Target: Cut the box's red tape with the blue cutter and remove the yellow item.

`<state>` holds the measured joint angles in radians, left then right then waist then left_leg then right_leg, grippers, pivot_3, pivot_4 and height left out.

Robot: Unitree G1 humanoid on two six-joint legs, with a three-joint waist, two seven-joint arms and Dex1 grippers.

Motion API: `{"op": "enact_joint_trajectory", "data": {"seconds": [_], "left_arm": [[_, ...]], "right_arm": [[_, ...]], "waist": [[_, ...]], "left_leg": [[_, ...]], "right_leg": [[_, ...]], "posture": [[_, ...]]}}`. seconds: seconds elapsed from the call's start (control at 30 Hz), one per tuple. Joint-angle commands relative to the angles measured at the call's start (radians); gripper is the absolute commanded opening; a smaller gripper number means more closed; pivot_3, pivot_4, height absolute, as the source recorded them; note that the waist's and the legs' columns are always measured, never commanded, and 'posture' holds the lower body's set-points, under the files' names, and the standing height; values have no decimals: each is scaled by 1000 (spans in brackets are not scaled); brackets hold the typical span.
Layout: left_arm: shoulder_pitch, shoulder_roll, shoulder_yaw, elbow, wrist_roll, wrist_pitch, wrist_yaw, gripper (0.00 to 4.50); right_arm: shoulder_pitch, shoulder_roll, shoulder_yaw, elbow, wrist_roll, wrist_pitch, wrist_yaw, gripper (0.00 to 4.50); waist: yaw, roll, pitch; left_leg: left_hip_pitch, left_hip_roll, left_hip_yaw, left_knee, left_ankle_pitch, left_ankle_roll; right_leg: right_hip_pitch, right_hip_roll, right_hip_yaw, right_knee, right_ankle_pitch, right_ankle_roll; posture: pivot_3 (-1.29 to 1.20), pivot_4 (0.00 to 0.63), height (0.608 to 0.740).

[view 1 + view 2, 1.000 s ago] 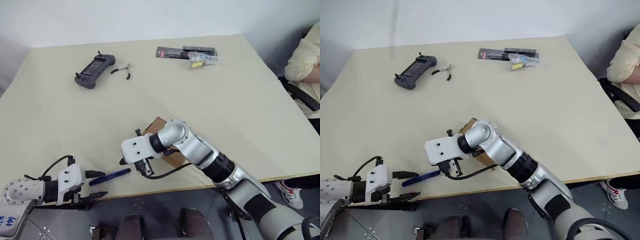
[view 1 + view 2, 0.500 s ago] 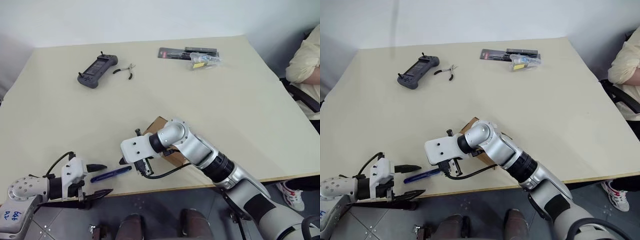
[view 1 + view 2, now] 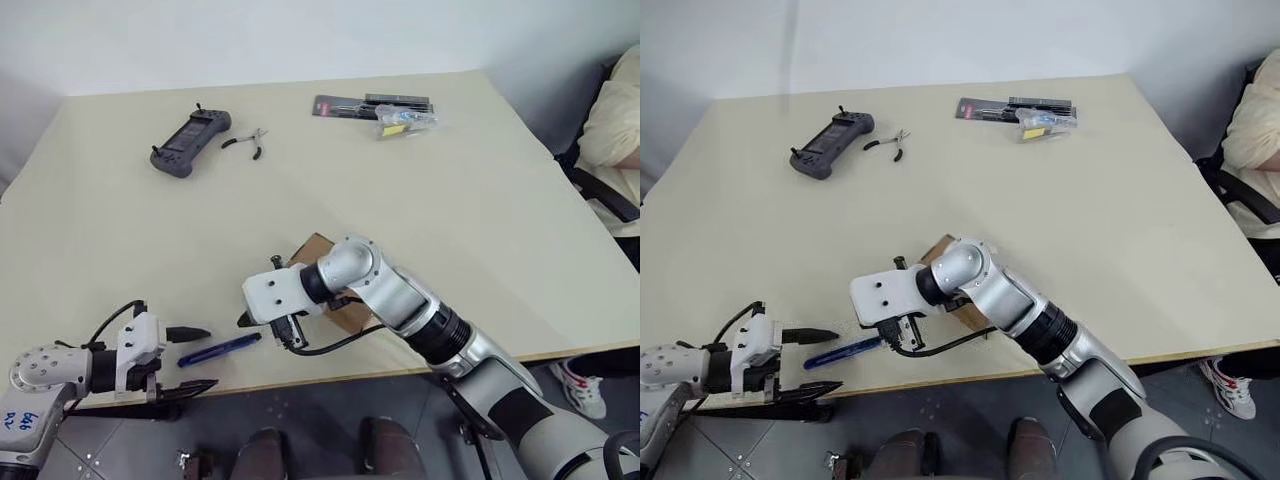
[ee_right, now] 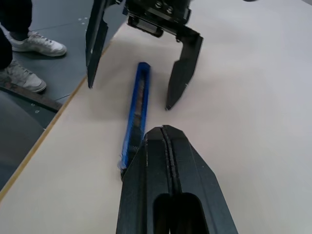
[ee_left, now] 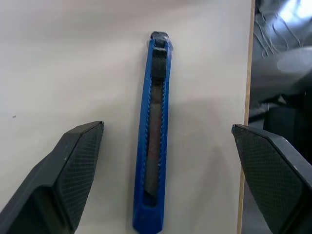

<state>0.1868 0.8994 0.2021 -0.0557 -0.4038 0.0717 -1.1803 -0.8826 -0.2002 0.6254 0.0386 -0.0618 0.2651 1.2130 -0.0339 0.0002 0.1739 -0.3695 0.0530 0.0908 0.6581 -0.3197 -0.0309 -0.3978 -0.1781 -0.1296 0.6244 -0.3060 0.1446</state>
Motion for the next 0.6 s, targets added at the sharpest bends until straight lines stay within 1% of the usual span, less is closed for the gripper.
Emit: {"op": "enact_joint_trajectory", "data": {"seconds": [0.03,0.17,0.3,0.5,0.6], "left_arm": [[25,37,21,97,70,-40,-6,4469],[-9,38,16,152,105,-134,5,4469],[-25,33,7,162,115,-166,5,4469],[-1,42,-14,164,142,-208,-14,4469],[12,41,-20,153,128,-196,-26,3905]], "right_arm": [[6,-5,-16,-44,15,-2,-6,0],[9,-3,-13,-43,17,-2,-11,0],[11,-1,-10,-43,18,0,-15,0],[14,-3,-9,-43,17,4,-20,0],[14,-4,-8,-41,17,3,-21,0]], "waist": [[-4,0,0],[-11,0,0],[-13,0,0],[-16,0,0],[-19,0,0]], "left_leg": [[0,0,0,0,0,0],[0,1,1,-2,0,0],[0,1,1,-2,0,0],[0,1,1,-2,0,0],[0,1,1,-2,0,0]], "right_leg": [[0,0,0,0,0,0],[-1,1,0,0,0,0],[-1,1,0,0,0,0],[-1,1,0,0,0,0],[-1,1,0,0,0,0]], "posture": [[0,150,740],[0,150,740],[0,150,740],[0,150,740],[0,150,740]]}}
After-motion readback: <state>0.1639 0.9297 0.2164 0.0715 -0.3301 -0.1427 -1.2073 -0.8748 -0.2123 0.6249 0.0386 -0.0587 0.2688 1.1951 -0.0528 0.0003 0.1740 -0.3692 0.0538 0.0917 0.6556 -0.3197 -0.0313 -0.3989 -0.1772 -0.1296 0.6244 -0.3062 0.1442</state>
